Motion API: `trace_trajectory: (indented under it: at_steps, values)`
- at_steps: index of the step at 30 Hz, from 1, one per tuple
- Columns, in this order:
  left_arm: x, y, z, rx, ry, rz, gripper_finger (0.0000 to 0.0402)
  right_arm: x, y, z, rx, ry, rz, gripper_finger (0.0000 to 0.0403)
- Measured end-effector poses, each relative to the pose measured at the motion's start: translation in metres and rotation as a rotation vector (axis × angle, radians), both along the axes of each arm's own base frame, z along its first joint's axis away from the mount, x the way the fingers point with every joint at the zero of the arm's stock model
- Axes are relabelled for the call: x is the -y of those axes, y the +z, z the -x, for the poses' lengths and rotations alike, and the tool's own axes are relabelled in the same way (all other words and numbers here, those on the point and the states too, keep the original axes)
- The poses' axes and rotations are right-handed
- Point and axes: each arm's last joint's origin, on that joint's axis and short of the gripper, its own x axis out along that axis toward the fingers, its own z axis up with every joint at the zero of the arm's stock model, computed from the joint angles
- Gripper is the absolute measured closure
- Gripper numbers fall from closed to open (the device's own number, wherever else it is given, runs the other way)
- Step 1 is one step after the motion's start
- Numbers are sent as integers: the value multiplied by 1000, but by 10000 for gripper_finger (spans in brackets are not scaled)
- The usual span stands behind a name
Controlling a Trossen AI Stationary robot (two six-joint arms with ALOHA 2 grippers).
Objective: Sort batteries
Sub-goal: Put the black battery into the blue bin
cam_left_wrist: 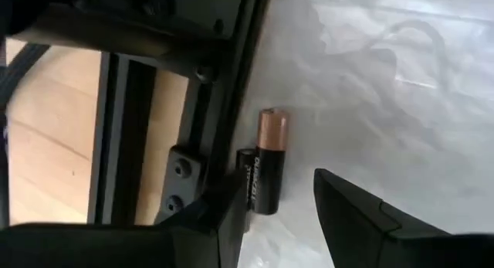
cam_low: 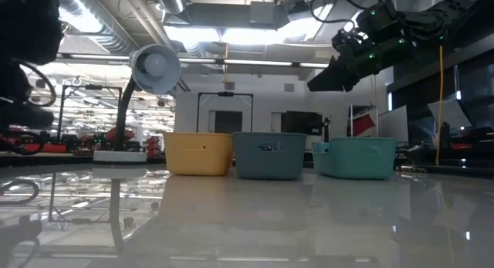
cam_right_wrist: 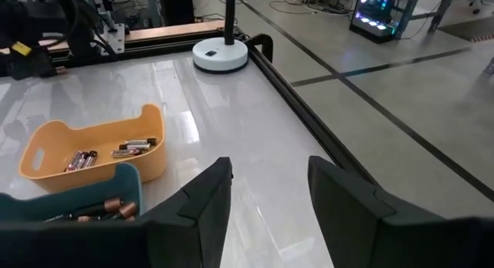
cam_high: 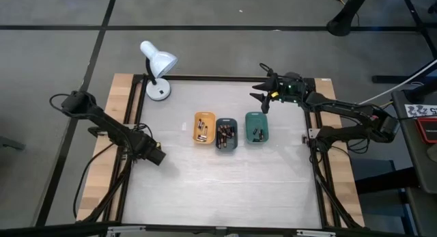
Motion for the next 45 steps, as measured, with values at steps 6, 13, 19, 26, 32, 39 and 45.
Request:
trace_trajectory:
  at_steps: [6, 13, 19, 26, 32, 39, 45]
  values:
    - [-1, -11, 4, 34, 3, 39, 260, 0, 0, 0, -2, 1, -2, 230]
    - [-3, -8, 7, 57, 0, 47, 260, 0, 0, 0, -2, 1, -2, 230]
    - [-4, -8, 7, 76, -20, 41, 260, 0, 0, 0, -2, 1, -2, 230]
    - [-3, -9, 4, 118, -54, 36, 263, 0, 0, 0, -2, 1, -2, 230]
    - [-3, -9, 2, 132, -108, 43, 297, 0, 0, 0, -1, 5, -3, 230]
    - [-1, -9, 2, 139, -146, 46, 367, 0, 0, 0, -1, 5, -3, 230]
    - [1, -5, 0, 148, -159, 47, 367, 0, 0, 0, -1, 6, -2, 230]
